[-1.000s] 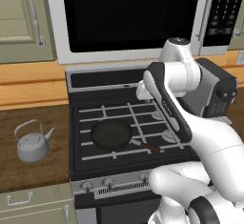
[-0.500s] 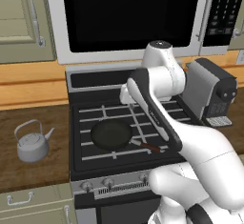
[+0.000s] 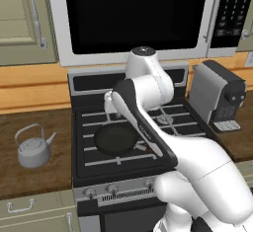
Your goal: Pick the kettle from the counter and place it on a stove burner. Then turn the burner on.
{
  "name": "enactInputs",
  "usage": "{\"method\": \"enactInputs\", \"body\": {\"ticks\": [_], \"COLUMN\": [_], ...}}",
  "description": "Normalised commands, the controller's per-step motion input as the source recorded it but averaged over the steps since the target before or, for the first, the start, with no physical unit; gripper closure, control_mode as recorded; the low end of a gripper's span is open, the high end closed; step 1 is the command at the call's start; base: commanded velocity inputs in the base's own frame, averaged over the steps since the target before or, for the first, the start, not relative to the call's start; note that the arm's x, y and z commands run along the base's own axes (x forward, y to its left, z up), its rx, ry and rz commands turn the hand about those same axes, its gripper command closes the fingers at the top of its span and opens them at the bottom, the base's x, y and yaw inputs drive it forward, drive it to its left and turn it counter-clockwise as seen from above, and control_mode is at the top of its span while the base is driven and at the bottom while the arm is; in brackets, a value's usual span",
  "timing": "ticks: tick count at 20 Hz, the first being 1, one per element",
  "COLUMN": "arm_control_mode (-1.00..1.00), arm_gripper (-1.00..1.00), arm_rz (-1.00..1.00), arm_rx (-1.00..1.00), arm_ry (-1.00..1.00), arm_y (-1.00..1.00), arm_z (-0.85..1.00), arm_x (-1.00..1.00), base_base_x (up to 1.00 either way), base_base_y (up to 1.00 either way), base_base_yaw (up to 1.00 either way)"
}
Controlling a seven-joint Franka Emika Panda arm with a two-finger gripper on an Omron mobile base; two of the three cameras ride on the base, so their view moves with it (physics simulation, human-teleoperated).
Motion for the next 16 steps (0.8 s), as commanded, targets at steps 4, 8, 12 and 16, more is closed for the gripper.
{"method": "enactInputs", "body": {"ticks": [4, 8, 12, 16], "arm_control_mode": [-1.0, -1.0, -1.0, -1.0], "arm_gripper": [-1.0, -1.0, -1.0, -1.0], "arm_rz": [-0.06, -0.08, -0.06, -0.04], "arm_rx": [0.0, 0.0, 0.0, 0.0], "arm_ry": [0.0, 0.0, 0.0, 0.0], "arm_y": [0.74, 0.76, 0.68, 0.55], "arm_z": [0.0, 0.0, 0.0, 0.0], "arm_x": [0.0, 0.0, 0.0, 0.01], "base_base_x": [0.0, 0.0, 0.0, 0.0], "base_base_y": [0.0, 0.0, 0.0, 0.0], "base_base_yaw": [0.0, 0.0, 0.0, 0.0]}}
